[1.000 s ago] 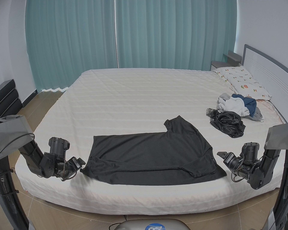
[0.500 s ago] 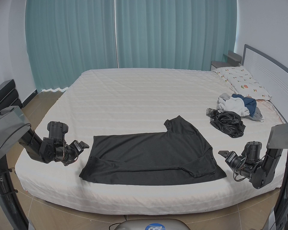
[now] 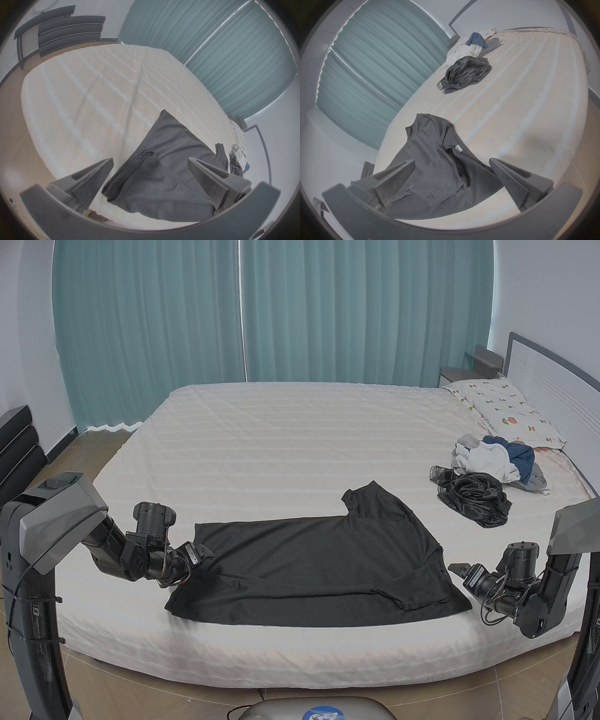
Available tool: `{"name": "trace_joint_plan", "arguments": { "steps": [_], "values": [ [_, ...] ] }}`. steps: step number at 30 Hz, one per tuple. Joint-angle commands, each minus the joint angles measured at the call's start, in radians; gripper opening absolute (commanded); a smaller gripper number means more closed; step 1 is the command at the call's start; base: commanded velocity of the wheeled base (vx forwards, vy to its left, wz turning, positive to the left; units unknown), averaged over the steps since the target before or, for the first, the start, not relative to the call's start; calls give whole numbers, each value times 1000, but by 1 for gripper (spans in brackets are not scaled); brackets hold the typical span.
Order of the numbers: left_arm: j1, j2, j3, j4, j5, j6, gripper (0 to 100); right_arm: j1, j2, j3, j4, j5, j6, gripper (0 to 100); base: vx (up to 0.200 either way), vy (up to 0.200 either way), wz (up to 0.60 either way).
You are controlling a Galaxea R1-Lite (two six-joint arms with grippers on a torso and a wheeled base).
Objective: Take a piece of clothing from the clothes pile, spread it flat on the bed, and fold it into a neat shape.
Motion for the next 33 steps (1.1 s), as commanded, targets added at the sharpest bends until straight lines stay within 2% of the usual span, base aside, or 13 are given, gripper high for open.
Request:
{"name": "trace_joint_plan", "arguments": {
  "steps": [1, 7, 8, 17, 21, 29, 33],
  "values": [
    [-4, 29, -14, -2, 3, -1, 100, 3, 21, 1, -4, 0, 0, 100, 0, 0, 0],
    [-2, 49, -42, 0, 24, -2, 100, 10, 12, 3, -8, -2, -2, 100, 0, 0, 0],
    [-2, 55, -50, 6, 30, -2, 0, 10, 9, 5, -8, -2, -3, 100, 0, 0, 0],
    [2, 65, -63, 9, 89, -9, 0, 10, -41, 26, -8, 0, -28, 100, 0, 0, 0],
    [2, 52, -28, 10, 129, -47, 0, 7, -47, 18, -7, 6, -46, 100, 0, 0, 0],
    [2, -4, 18, 9, 127, -62, 0, 18, 12, -64, 10, 100, -201, 100, 0, 0, 0],
    [1, -4, 24, 9, 126, -62, 0, 27, 94, -176, 56, 104, -282, 100, 0, 0, 0]
  ]
}}
